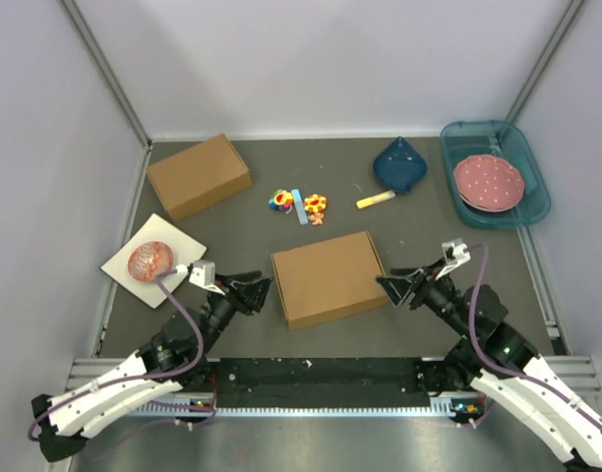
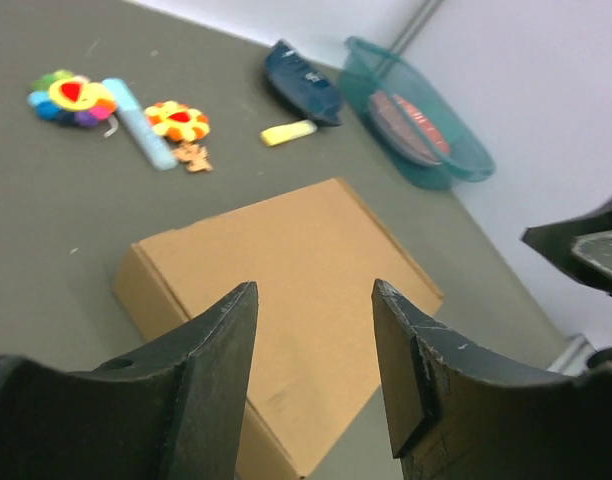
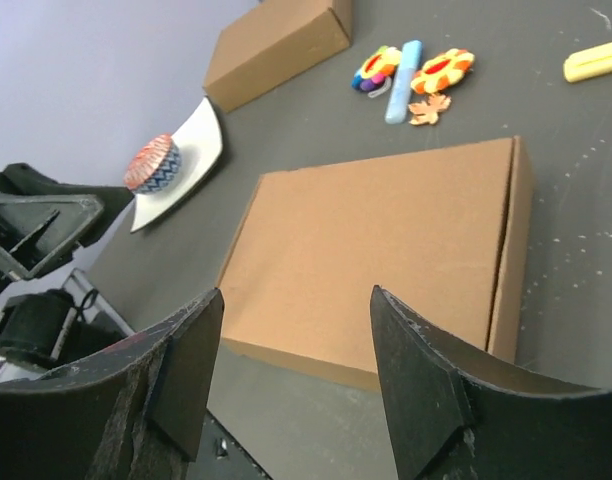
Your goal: Fold the paper box
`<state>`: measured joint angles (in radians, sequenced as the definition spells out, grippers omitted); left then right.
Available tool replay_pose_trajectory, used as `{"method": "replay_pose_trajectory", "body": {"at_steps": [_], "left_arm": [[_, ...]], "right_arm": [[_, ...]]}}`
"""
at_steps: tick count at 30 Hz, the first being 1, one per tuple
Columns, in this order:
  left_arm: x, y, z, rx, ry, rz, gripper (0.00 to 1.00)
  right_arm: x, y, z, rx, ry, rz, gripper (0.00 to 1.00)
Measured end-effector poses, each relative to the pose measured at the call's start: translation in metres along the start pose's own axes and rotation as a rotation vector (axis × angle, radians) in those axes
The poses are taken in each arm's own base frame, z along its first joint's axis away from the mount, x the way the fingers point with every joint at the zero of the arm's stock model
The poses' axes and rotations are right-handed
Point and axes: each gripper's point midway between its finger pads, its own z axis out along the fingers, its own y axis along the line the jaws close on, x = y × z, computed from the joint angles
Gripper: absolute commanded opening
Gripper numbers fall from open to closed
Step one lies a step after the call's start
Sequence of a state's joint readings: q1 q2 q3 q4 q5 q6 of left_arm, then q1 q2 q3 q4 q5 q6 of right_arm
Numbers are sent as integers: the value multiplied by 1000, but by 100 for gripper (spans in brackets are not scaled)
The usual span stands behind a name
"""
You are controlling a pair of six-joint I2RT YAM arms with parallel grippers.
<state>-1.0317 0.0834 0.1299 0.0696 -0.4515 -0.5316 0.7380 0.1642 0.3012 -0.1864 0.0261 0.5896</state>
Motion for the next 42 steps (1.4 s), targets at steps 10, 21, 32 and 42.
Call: {"method": "replay_pose_trajectory", "body": {"at_steps": [10, 21, 32, 42], "left_arm": [[83, 61, 1, -354, 313, 35, 74], [115, 69, 14, -422, 374, -50, 70], [83, 124, 36, -537, 273, -118, 67], [83, 126, 79, -517, 323, -125, 66]], "right_arm": [[66, -74, 18, 375, 292, -30, 73], [90, -112, 37, 465, 345, 13, 70], [95, -107, 61, 384, 318, 62, 67], [95, -107, 71, 368, 303, 89, 68]]}}
